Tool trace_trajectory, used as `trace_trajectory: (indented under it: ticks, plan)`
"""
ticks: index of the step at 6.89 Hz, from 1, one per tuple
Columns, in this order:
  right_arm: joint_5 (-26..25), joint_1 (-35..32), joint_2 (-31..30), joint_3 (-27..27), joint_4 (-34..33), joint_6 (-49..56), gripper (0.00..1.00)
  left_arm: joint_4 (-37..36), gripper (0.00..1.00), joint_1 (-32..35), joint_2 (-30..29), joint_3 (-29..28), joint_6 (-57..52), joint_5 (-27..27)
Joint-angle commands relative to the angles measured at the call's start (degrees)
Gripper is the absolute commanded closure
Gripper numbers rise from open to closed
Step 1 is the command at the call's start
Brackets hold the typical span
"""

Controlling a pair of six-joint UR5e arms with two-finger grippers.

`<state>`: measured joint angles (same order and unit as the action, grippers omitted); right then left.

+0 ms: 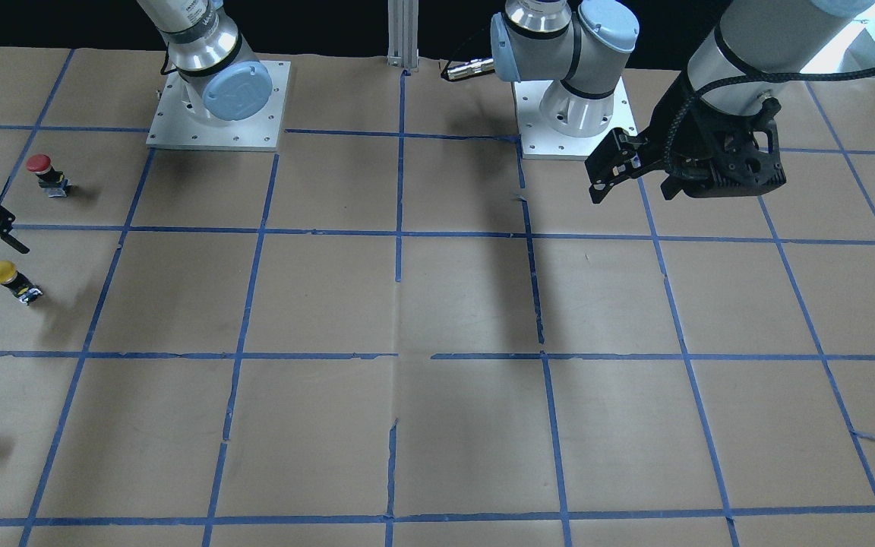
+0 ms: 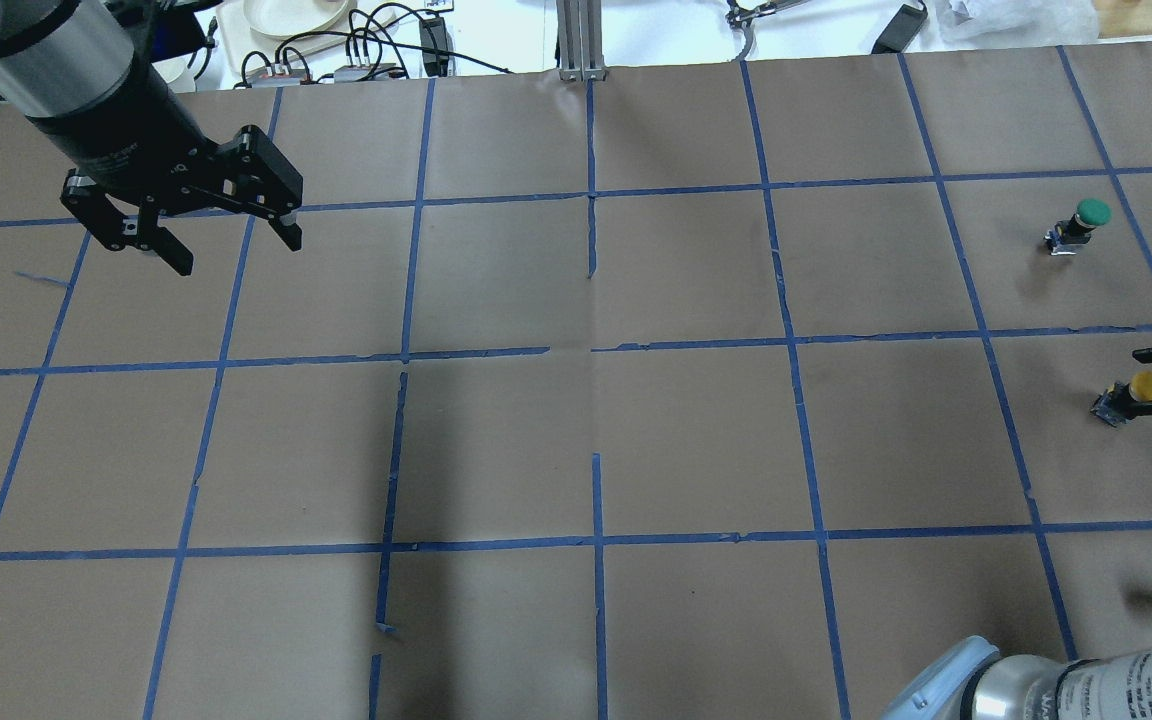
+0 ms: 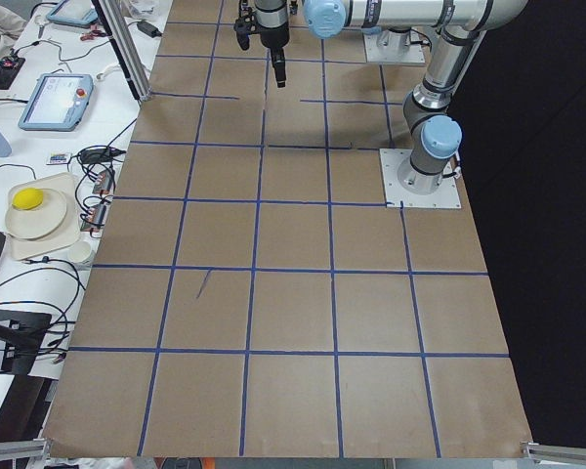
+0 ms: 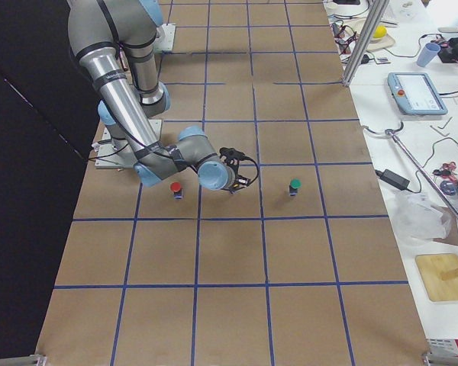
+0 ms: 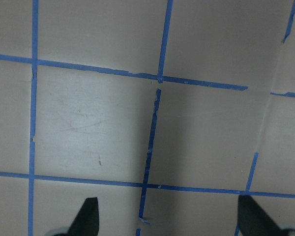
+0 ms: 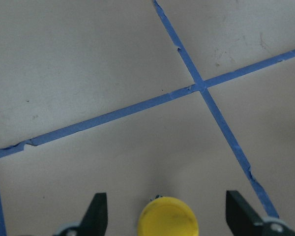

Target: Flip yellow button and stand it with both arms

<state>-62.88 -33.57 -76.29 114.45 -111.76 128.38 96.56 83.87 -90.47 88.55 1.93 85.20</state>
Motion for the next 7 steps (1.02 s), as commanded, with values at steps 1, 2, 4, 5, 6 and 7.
trace_trajectory:
  ticks: [1,2,4,5,6,7]
  plan:
    - [-4.3,-0.4,-3.1,-1.4,0.1,-12.5,0.01,0.1,0.0,0.0,1.1,0.0,-0.1,0.1]
    - [-5.8,-1.0,-6.5,-2.6,0.1,-18.0,0.01,0.0,0.0,-0.2,-0.1,0.0,-0.2,0.4]
    - [-12.0,-4.7,-12.3,-3.3,1.7,-35.5,0.0,0.6,0.0,0.5,1.2,-0.2,-0.1,0.4]
    - [-14.9,-8.7,-16.1,-4.2,5.2,-47.6,0.0,0.8,0.0,0.7,0.2,1.6,0.0,0.2]
    - [-15.6,-13.2,-18.6,-6.6,11.4,-63.3,0.0,0.0,0.0,0.8,0.6,1.3,-0.2,0.6]
    - [-18.7,-18.2,-19.3,-10.1,17.1,-79.1,0.0,0.5,0.0,0.9,1.3,1.3,-0.8,0.9]
